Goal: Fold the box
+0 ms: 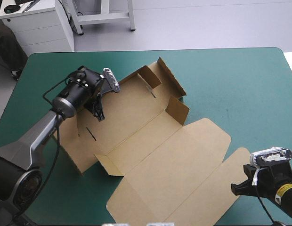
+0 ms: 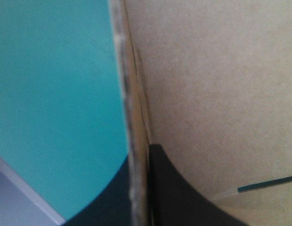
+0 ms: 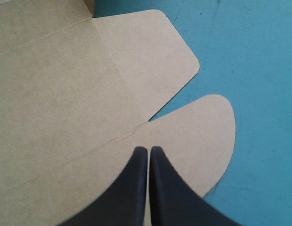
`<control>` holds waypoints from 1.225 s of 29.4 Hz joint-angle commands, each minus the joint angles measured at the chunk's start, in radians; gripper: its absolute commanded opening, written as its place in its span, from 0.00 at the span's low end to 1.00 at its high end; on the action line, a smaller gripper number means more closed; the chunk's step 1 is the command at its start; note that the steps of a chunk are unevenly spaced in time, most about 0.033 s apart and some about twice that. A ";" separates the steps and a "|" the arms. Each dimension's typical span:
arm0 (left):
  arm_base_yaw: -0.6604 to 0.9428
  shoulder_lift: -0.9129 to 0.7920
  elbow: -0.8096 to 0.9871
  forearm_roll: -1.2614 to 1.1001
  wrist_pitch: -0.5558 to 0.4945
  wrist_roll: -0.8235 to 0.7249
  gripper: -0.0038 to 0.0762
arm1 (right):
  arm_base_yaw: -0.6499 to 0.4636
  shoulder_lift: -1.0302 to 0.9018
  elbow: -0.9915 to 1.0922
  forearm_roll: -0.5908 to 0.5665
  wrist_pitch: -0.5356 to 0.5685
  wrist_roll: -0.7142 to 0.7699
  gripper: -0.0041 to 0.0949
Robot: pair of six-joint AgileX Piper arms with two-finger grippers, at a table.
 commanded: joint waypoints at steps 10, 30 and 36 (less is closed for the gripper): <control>-0.164 -0.045 0.039 0.208 -0.331 -0.008 0.04 | -0.005 0.007 -0.024 0.098 -0.066 -0.004 0.04; -0.388 -0.280 0.530 1.039 -0.586 -0.600 0.04 | -0.005 0.007 -0.024 0.103 -0.070 -0.004 0.04; -0.437 -0.293 0.631 1.400 -0.512 -0.964 0.04 | -0.005 0.007 -0.024 0.103 -0.070 -0.004 0.04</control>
